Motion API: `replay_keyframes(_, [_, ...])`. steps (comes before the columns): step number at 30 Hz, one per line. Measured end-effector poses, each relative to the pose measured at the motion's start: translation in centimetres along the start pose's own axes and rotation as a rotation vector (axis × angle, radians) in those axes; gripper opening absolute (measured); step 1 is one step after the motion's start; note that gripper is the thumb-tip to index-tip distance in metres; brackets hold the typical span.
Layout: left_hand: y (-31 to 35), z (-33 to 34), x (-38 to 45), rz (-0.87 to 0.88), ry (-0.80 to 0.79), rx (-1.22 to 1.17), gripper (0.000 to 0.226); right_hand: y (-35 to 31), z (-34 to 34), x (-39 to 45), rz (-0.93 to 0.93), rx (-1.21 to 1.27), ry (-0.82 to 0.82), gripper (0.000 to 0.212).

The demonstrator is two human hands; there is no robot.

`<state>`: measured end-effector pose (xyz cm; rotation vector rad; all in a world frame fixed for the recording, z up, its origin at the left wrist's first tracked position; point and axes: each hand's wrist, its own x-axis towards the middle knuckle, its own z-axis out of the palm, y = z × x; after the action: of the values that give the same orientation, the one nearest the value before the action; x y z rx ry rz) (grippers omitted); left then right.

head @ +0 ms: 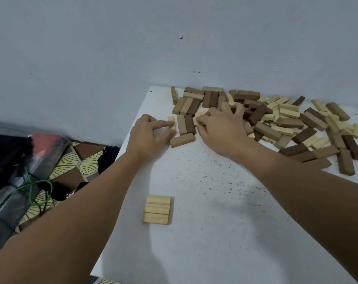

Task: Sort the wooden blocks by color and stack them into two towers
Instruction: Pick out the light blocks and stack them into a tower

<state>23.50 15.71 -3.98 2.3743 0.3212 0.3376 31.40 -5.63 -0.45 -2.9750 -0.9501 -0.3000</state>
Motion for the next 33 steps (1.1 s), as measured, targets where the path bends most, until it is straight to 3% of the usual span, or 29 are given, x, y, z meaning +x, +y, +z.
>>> replay_keyframes(3, [-0.1,-0.3,-0.4,0.003,0.049,-0.052,0.03,0.5,-0.6,0.4,0.009,0.143,-0.012,0.027])
replay_keyframes(6, [0.1,-0.8,-0.2,-0.052,0.017,-0.057,0.062,1.5,-1.7,1.5,0.024,0.234,-0.217,0.069])
replay_keyframes(8, [0.3,-1.3,0.0,-0.107,-0.038,-0.065,0.073,1.8,-2.1,2.4,-0.011,0.151,-0.333,0.085])
replay_keyframes(12, [0.4,-2.2,0.2,-0.135,-0.103,-0.097,0.057,1.9,-2.4,3.7,-0.08,0.083,-0.418,0.072])
replay_keyframes(15, [0.3,-2.5,-0.1,-0.128,-0.067,-0.119,0.067,1.6,-2.5,4.1,-0.075,0.115,-0.392,0.058])
replay_keyframes(20, [0.4,-1.4,-1.4,-0.22,0.162,-0.101,0.091,1.8,-2.6,4.3,-0.072,0.136,-0.361,0.057])
replay_keyframes(24, [0.5,-0.5,-1.3,-0.27,0.279,0.107,0.076,1.9,-2.8,4.3,-0.122,0.081,-0.274,0.057])
replay_keyframes(28, [-0.2,-0.5,-1.0,-0.229,0.258,0.03,0.055,1.9,-3.1,4.0,-0.121,0.104,-0.116,0.047])
replay_keyframes(33, [0.8,-2.1,-1.2,-0.216,0.074,-0.064,0.053,2.2,-4.2,1.5,-0.046,0.189,-0.039,0.05])
